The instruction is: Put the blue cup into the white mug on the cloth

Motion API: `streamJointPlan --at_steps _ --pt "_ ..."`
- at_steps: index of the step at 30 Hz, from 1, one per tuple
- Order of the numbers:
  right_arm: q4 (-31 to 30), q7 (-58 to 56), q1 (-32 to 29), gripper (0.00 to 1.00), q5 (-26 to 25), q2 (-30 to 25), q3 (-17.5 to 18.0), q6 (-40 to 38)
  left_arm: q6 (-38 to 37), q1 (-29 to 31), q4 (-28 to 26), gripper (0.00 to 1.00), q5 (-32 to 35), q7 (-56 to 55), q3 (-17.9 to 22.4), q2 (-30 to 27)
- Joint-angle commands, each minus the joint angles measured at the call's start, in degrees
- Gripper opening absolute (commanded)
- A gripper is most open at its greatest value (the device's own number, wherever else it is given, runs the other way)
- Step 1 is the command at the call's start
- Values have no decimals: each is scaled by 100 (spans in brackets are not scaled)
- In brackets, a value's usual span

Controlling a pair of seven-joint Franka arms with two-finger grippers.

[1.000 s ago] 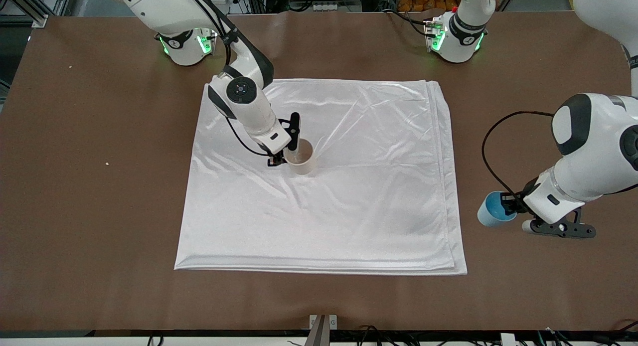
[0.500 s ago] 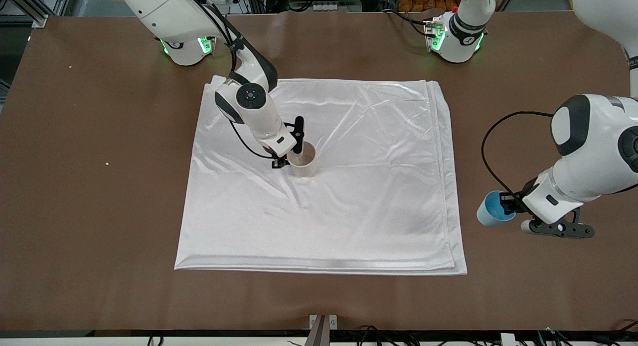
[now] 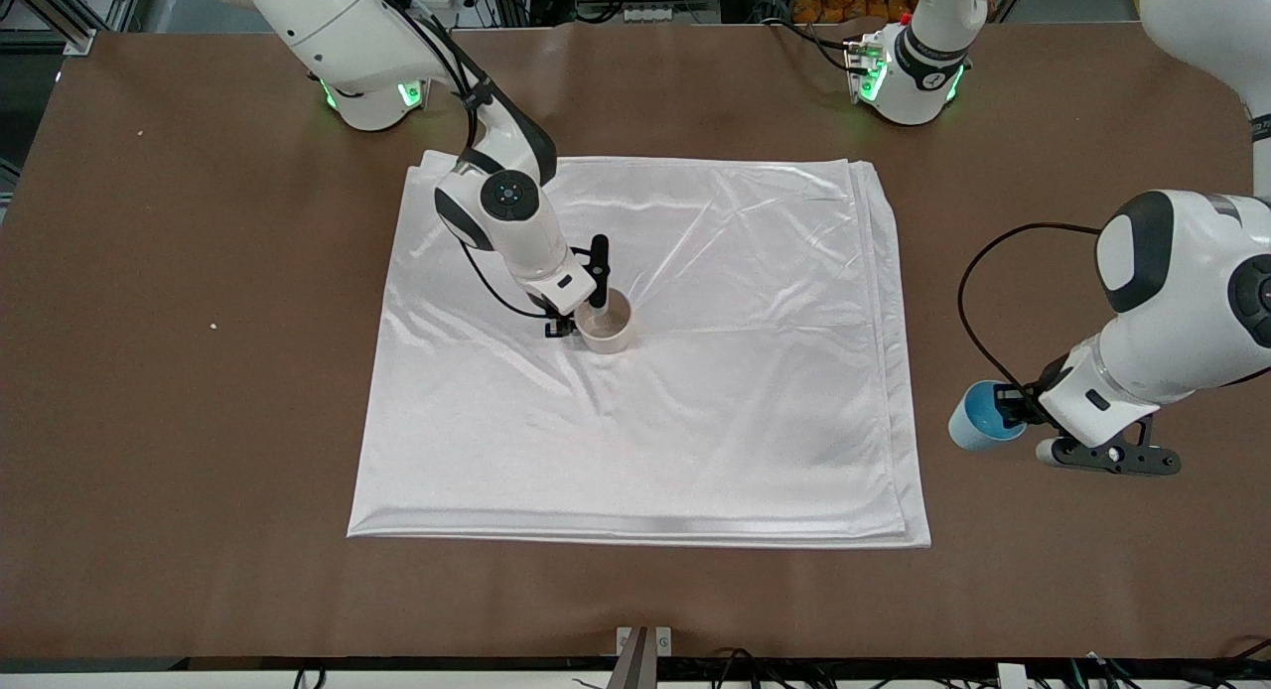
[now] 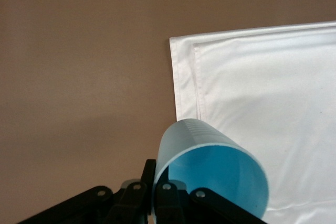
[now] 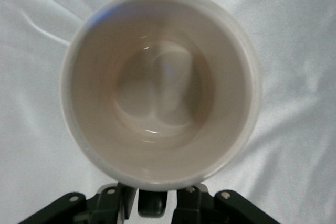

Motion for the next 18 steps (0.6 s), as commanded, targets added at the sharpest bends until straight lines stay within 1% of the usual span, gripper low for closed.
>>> streamJointPlan --at_steps 1,3,6,8,9,11,15,18 --pt "245 195 64 62 -186 35 -57 -113 -42 -55 124 0 61 -38 -47 -20" --pt "341 195 90 67 -186 26 -57 -253 -42 -178 124 0 53 -56 -38 -29" --pt "534 204 72 79 -168 0 -48 -561 -51 -222 132 0 44 -65 -38 -38" --pt "683 195 55 83 -168 -62 -39 -833 -51 -248 133 0 44 -65 -38 -47" --pt "789 195 46 87 -159 -97 -39 -999 -51 -266 133 0 44 -65 -47 -55" --pt "974 186 46 100 -150 -150 -39 -1307 -51 -345 133 0 44 -65 -38 -73" --pt "1168 177 11 100 -133 -360 -31 -1905 -60 -459 176 0 44 -65 -55 -82" --pt "1185 169 -77 100 -107 -545 -22 -2126 -139 -538 212 0 26 -73 -117 -91"
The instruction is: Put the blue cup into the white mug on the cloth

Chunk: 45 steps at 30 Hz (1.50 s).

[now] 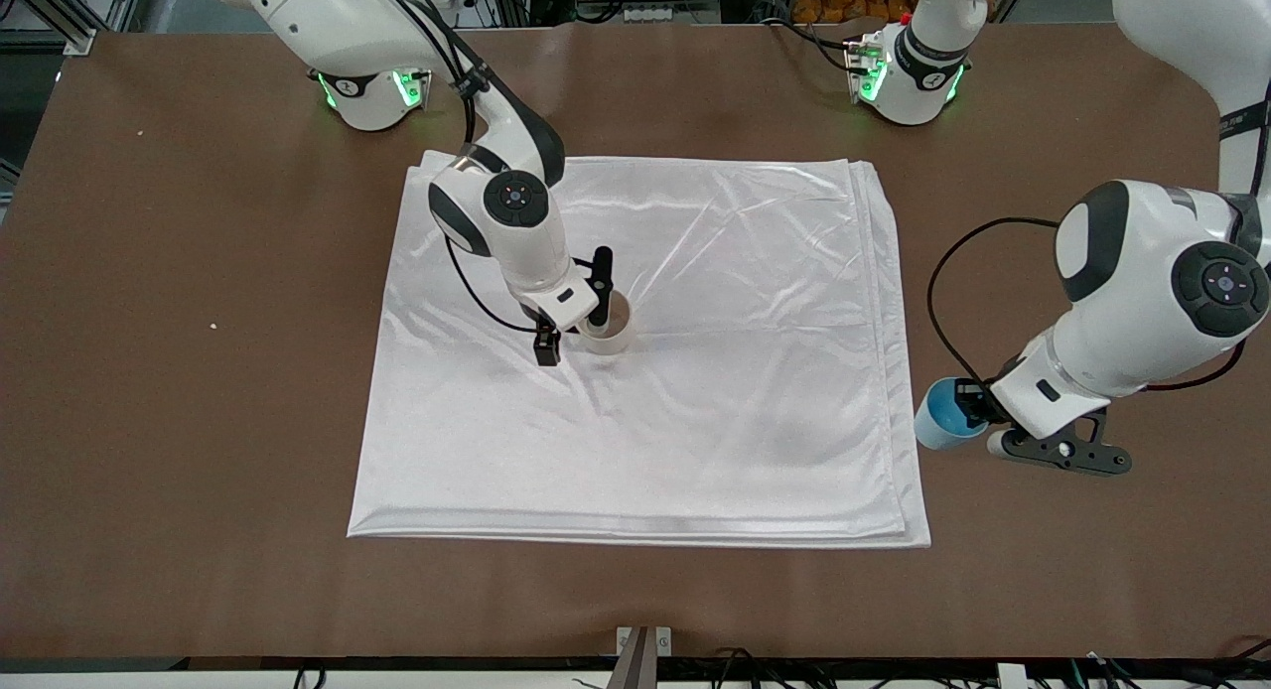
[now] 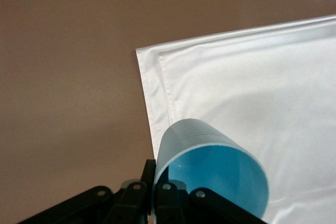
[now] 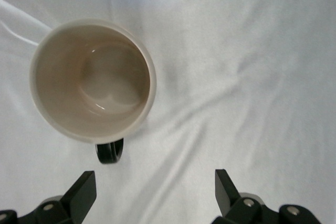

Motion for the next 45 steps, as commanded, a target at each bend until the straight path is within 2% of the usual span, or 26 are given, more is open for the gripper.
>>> streamJointPlan --at_steps 1,5,12,19,25,34,41,45 --pt "49 133 -103 100 -80 -422 -2 -515 -149 -124 90 0 26 -75 -71 -84" --pt "57 133 -226 100 -27 -694 15 -893 -149 -203 91 0 -61 -102 -80 -66" --pt "75 141 -568 100 447 -1371 6 -1473 -149 -519 91 0 -211 -198 -79 -75" --pt "180 142 -990 100 491 -1987 -11 -1886 -149 -941 91 0 -202 -304 -150 -49" --pt "672 142 -1350 100 491 -2102 -11 -2211 -149 -1293 187 0 -202 -893 -159 -22" --pt "1560 142 -1816 100 491 -2110 -29 -3468 -149 -1881 178 0 -202 -1454 -159 48" --pt "1578 142 -2299 100 518 -2488 -20 -3723 -96 -2321 187 0 -202 -1816 -159 171" --pt "1578 142 -2607 100 562 -2506 -20 -3873 -35 -2628 187 0 -202 -1956 -150 320"
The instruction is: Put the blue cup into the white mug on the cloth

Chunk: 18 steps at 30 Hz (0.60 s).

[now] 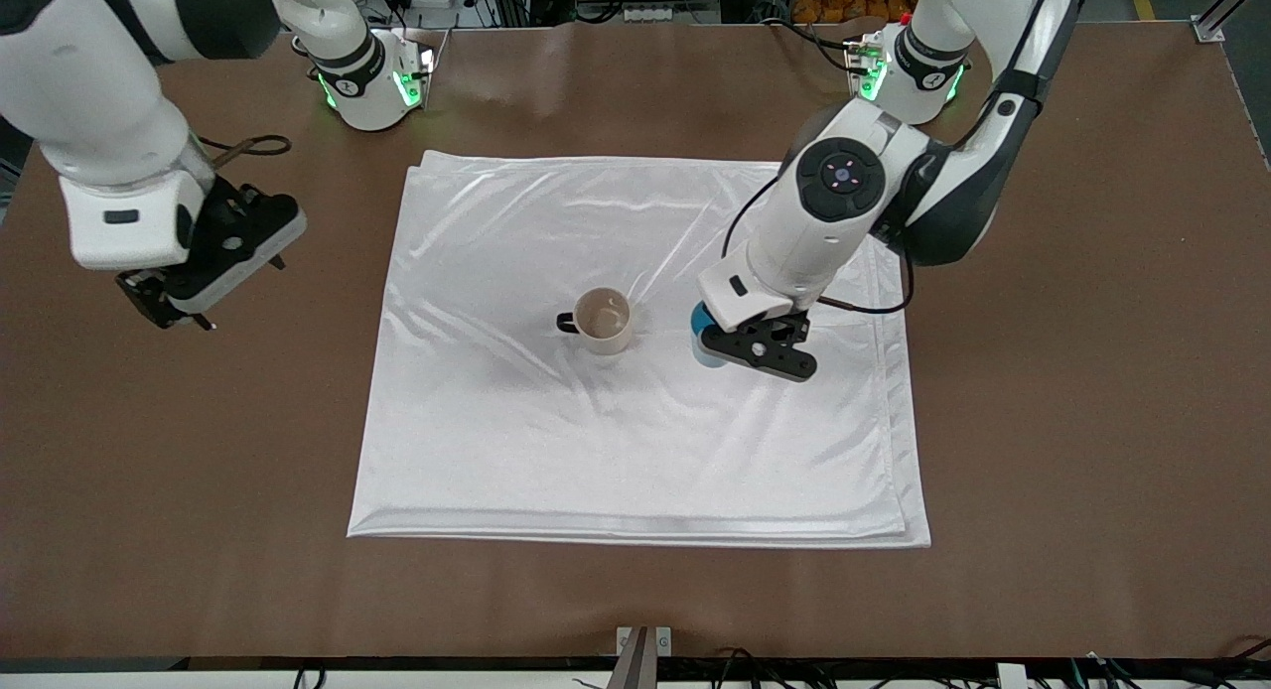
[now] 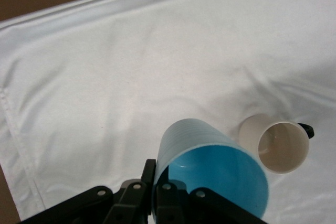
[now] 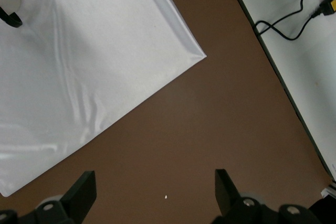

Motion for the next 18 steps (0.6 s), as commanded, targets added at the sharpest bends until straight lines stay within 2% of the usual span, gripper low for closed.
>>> streamJointPlan --at_steps 1,6,12,18 --pt "-53 70 -487 100 218 -147 67 -179 51 -381 113 0 -89 -244 38 240" --pt "-71 70 -1014 100 640 -95 59 -126 385 -653 113 0 -89 -358 38 460" --pt "-88 96 -1279 100 649 -68 50 -38 728 -847 113 0 -89 -411 38 592" --pt "-71 1000 -1226 100 588 -77 94 -170 1062 -1058 113 0 -71 -402 56 794"
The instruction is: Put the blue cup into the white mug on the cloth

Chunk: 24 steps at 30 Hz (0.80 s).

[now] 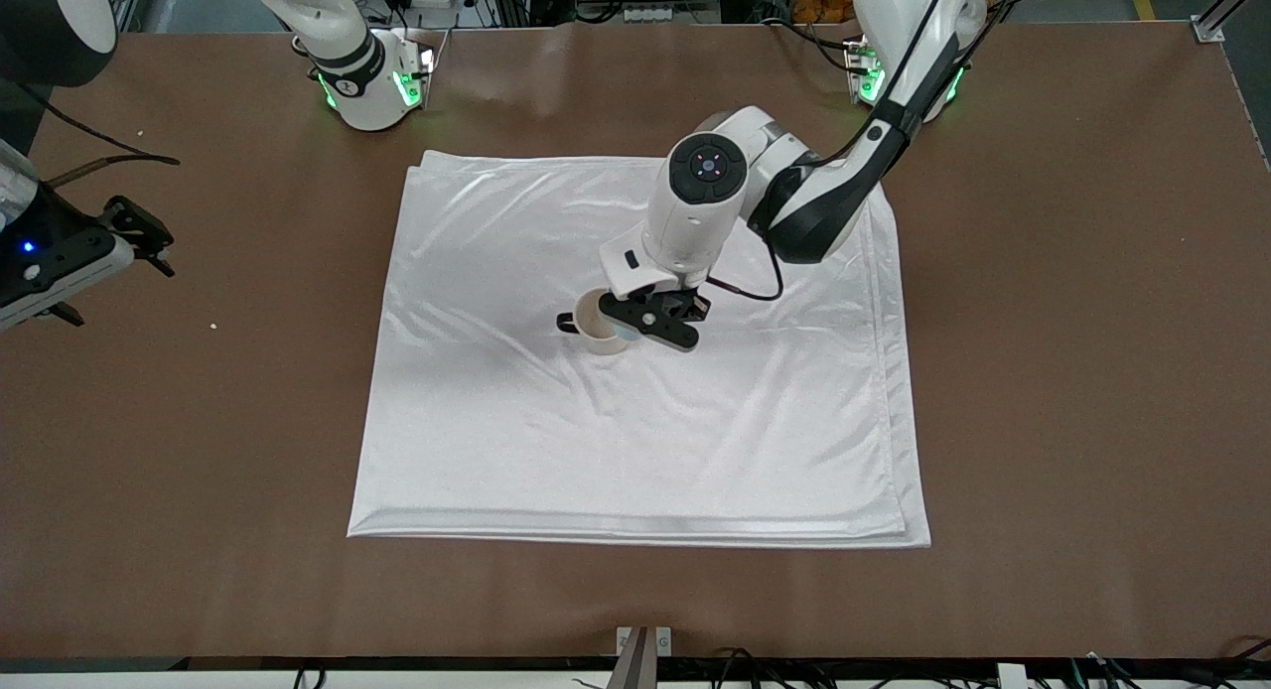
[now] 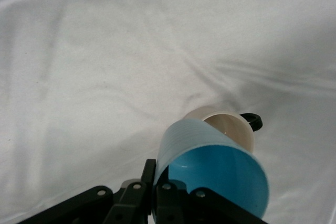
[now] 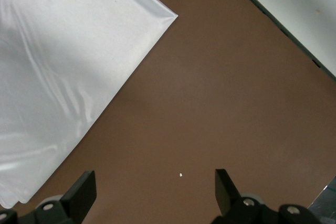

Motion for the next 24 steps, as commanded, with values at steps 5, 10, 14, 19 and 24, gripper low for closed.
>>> streamJointPlan --at_steps 5,10,14,19,24 --pt "13 1008 53 100 15 -66 131 -193 296 -235 114 0 -80 -44 54 286" --pt "57 1481 44 100 94 -75 123 -325 357 -305 131 0 -71 -44 54 391" --pt "74 1991 27 100 112 -75 123 -370 410 -376 131 0 -71 -53 54 435" --pt "189 2939 36 100 121 -66 131 -378 410 -446 131 0 -53 -44 63 488" --pt "285 3767 44 100 191 -75 140 -387 437 -525 131 0 -53 -44 98 567"
